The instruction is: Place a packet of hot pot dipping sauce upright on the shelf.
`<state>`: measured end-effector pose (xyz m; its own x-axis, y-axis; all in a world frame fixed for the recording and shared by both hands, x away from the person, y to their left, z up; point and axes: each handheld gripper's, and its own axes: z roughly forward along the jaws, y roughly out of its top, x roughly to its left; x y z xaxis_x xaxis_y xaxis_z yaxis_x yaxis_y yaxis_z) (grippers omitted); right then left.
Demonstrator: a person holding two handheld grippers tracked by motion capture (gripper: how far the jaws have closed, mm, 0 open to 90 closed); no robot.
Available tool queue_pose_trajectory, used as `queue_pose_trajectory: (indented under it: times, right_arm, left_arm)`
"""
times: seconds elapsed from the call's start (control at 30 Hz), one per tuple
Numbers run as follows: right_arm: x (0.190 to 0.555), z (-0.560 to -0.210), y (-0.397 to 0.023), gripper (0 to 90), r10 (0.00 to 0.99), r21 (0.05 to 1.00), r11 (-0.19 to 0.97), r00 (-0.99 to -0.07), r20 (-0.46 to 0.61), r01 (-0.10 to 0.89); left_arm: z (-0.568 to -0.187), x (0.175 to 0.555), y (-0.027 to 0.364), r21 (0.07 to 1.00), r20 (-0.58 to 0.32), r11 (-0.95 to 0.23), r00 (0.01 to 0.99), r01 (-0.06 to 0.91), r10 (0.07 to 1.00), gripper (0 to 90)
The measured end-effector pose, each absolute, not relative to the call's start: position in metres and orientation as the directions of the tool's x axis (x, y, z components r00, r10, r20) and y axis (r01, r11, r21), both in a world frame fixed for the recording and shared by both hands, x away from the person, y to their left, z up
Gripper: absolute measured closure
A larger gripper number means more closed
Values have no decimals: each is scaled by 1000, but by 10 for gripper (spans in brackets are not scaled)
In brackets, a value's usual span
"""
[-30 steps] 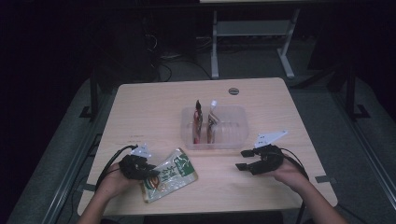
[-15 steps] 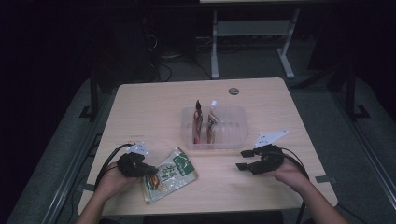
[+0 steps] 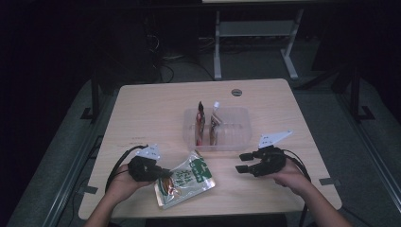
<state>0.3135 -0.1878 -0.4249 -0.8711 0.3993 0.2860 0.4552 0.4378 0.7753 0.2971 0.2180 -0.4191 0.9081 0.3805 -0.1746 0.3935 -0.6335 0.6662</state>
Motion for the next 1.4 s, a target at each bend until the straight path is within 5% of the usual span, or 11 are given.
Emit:
queue_pose_trajectory:
  times: [0.73, 1.03, 1.4]
  right_arm:
    - [311, -423, -159, 440, 295, 785, 410, -882, 367, 464]
    - [311, -423, -154, 698, 254, 778, 421, -884, 392, 466]
    - [313, -424, -155, 868, 198, 784, 414, -886, 419, 463]
  left_arm:
    - [-400, 290, 159, 769, -117, -575, 946, 279, 303, 900]
    - [-401, 288, 153, 776, -107, -577, 954, 257, 280, 900]
    - [-401, 289, 154, 783, -102, -569, 954, 251, 281, 899]
